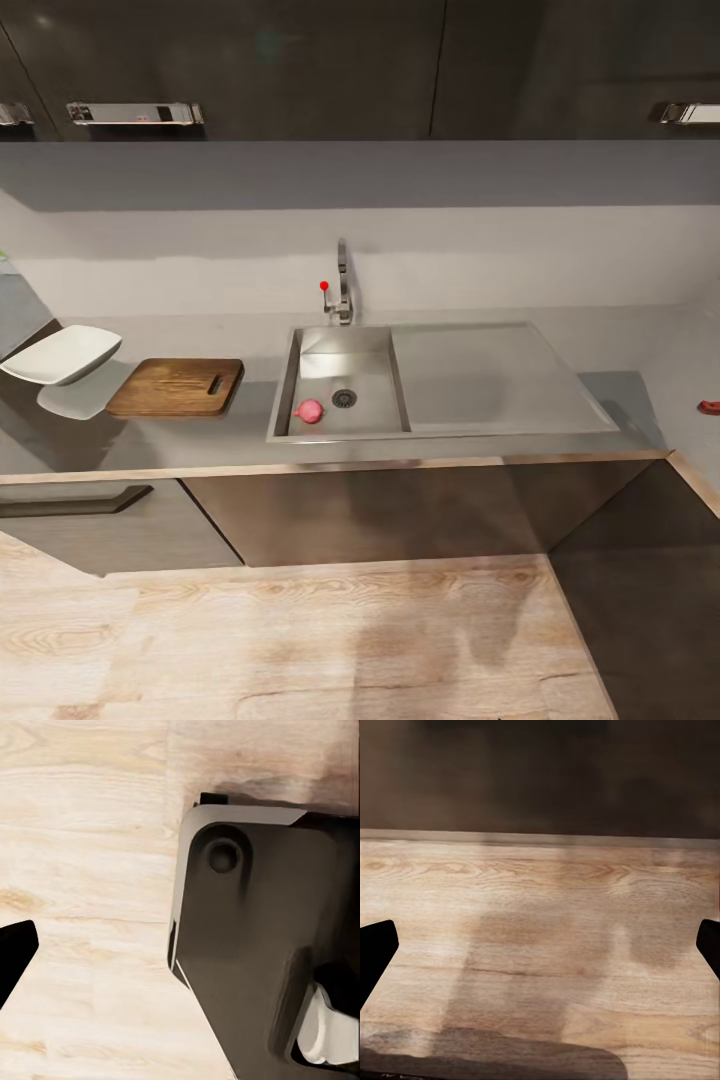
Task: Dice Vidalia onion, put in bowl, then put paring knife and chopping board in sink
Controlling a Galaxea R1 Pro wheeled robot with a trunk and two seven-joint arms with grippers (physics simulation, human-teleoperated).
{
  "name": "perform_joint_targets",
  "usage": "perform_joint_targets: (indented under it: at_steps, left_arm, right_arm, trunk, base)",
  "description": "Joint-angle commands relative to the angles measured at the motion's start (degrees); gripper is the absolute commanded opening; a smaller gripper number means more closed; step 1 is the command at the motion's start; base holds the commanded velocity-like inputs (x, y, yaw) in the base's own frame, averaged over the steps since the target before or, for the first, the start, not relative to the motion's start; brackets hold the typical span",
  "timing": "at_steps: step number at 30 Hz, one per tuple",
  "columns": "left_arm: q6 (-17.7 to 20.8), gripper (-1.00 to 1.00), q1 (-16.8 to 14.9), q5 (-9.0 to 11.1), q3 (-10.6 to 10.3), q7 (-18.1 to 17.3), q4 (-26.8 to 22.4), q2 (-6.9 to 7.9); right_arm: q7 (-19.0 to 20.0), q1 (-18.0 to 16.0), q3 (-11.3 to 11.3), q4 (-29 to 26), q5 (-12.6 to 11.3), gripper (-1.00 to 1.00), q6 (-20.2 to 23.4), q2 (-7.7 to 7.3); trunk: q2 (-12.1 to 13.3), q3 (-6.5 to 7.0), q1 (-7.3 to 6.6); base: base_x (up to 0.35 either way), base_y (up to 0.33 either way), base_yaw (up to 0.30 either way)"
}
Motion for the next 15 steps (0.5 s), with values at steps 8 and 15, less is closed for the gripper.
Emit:
perform_joint_targets:
  at_steps: [8, 15]
  left_arm:
    - [14.27, 1.00, 0.02, 0.29, -1.63, 0.13, -19.63, 0.00]
    - [17.15, 1.00, -0.09, 0.23, -2.61, 0.13, -29.38, -0.05]
  right_arm:
    - [-0.32, -0.04, 0.38, 0.05, -0.05, 1.00, -0.10, -0.05]
    - [-0.24, -0.04, 0.38, 0.04, -0.05, 1.00, -0.10, 0.00]
  trunk:
    - [-0.09, -0.08, 0.03]
    - [-0.09, -0.08, 0.03]
  base:
    - [0.000, 0.000, 0.000]
    - [0.000, 0.000, 0.000]
